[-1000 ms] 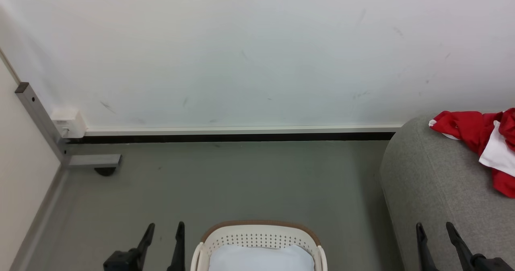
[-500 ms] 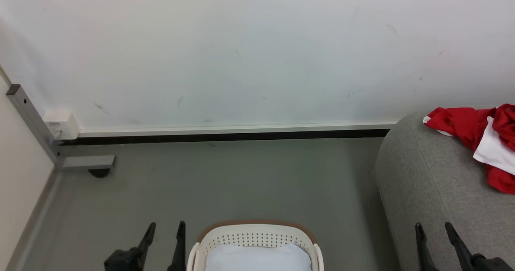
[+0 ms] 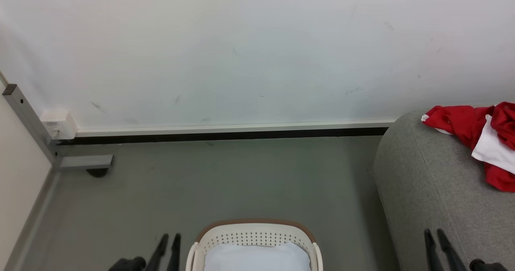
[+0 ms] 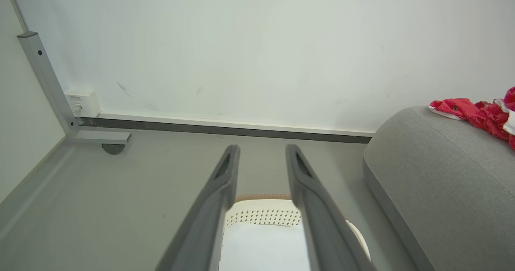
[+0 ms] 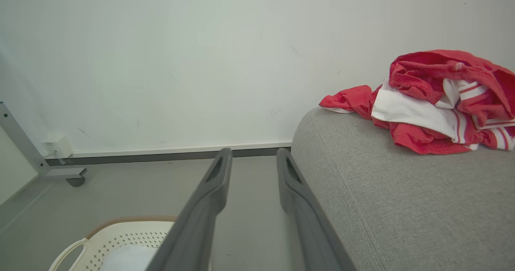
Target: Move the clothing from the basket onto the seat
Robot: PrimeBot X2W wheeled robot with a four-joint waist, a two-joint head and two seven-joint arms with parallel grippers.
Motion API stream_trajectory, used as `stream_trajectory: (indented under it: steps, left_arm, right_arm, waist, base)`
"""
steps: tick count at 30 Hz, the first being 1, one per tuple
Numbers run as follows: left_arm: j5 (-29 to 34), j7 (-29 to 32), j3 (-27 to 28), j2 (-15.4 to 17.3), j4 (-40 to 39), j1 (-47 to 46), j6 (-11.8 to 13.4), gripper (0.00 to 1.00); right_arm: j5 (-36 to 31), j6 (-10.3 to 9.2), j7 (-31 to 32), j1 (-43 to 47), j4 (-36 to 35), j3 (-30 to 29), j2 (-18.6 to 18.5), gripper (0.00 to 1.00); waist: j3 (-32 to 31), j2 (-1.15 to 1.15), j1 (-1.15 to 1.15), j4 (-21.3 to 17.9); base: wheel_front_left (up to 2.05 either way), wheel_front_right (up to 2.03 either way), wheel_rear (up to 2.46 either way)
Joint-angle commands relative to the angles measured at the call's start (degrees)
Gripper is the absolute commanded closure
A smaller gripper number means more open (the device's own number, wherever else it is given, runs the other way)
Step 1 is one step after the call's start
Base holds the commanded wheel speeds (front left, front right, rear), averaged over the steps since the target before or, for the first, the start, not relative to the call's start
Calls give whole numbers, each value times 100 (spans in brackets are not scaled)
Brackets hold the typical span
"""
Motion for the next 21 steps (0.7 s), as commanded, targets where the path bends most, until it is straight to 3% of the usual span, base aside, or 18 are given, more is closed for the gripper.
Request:
stream_trajectory:
  steps: [1,21]
  left_arm:
    - [-25,13,11,-2,26,8,-2,100]
    - [-1946,526,312,-4,-89,-37,-109,100]
  right_arm:
    - [24,0,12,-1,22,-6,4,100]
    - [1906,-2,518,-107,-81,-127,11,100]
  waist:
    - [1,0,0,1]
    - [54,0,0,62]
  base:
    - [0,0,0]
    - [0,0,0]
